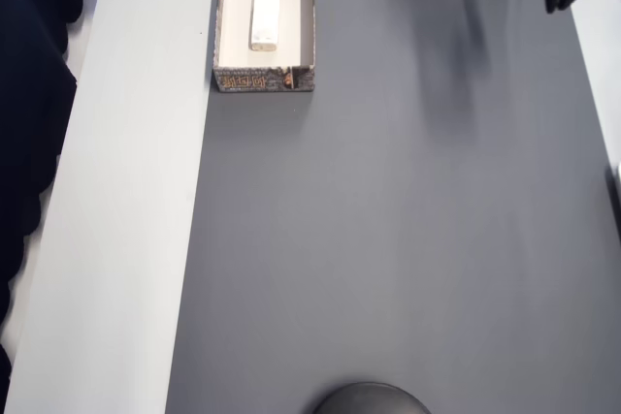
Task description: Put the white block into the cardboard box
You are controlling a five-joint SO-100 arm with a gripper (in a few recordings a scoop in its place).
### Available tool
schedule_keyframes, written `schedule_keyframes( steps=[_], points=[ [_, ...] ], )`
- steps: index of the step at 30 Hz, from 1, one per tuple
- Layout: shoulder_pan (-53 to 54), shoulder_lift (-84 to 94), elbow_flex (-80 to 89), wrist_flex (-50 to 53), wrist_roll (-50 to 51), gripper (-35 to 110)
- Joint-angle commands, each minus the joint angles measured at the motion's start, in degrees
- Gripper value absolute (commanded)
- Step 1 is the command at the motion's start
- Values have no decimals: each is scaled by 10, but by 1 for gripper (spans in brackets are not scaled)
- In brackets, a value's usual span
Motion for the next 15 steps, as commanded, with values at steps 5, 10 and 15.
schedule_keyframes(
  steps=[5, 10, 15],
  points=[
    [38, 152, 127, -54, 18, -2],
    [61, 218, 183, -56, 30, -2],
    [54, 296, 252, -56, 28, -2]
  ],
)
